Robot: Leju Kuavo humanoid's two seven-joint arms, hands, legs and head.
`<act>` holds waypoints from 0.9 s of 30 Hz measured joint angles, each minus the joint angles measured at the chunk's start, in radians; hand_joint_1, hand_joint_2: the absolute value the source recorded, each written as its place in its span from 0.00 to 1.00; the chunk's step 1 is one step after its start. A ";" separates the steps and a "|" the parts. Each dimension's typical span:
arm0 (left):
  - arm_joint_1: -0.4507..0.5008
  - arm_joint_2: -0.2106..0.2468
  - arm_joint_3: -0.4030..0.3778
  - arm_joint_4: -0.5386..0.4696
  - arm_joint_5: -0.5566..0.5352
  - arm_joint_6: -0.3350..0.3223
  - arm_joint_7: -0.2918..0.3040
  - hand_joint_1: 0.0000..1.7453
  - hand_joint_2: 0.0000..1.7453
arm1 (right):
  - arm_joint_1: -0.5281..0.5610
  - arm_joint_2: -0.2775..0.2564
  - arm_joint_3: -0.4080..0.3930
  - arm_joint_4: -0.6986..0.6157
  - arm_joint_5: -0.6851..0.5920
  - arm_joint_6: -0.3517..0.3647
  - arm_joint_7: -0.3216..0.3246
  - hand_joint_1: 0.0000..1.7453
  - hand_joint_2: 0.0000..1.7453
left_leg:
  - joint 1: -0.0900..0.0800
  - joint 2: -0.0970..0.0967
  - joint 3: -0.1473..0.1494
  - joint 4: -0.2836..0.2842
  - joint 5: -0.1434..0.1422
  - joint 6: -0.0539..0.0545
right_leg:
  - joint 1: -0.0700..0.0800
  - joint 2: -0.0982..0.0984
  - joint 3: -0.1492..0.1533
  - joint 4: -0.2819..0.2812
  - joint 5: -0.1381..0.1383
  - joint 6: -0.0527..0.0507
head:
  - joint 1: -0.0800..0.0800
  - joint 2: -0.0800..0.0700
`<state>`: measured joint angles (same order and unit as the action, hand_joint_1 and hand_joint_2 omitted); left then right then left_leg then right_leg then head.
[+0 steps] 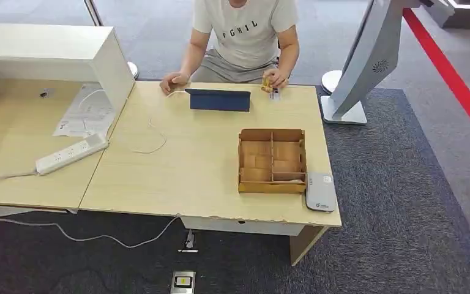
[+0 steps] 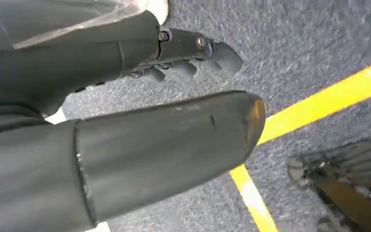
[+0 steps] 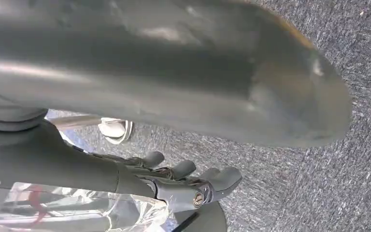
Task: Pass the card to the sensor for recognition and then transmit it.
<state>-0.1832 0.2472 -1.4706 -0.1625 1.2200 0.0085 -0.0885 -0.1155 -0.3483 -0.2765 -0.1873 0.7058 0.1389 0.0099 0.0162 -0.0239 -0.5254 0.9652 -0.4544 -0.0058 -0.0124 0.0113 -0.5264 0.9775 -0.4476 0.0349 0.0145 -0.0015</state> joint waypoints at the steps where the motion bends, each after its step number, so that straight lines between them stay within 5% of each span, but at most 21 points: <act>1: 0.000 0.000 0.000 0.000 0.005 0.015 -0.005 0.00 0.00 | 0.000 0.000 -0.004 0.000 -0.004 -0.003 0.002 0.00 0.00 | 0.000 0.000 0.000 0.000 0.000 0.000 | 0.000 0.000 0.000 0.000 0.000 0.000 | 0.000 0.000; 27: -0.001 0.004 0.000 0.002 0.016 -0.033 0.018 0.00 0.00 | 0.001 0.010 -0.036 0.003 0.025 -0.015 -0.025 0.00 0.00 | 0.000 0.000 0.000 0.000 0.000 0.000 | 0.000 0.000 0.000 0.000 0.000 0.000 | 0.000 0.000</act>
<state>-0.1838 0.2514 -1.4706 -0.1610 1.2364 -0.0244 -0.0706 -0.1147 -0.3380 -0.3124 -0.1843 0.7305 0.1240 -0.0149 0.0162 -0.0239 -0.5254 0.9652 -0.4544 -0.0058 -0.0124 0.0113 -0.5263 0.9775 -0.4476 0.0349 0.0145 -0.0015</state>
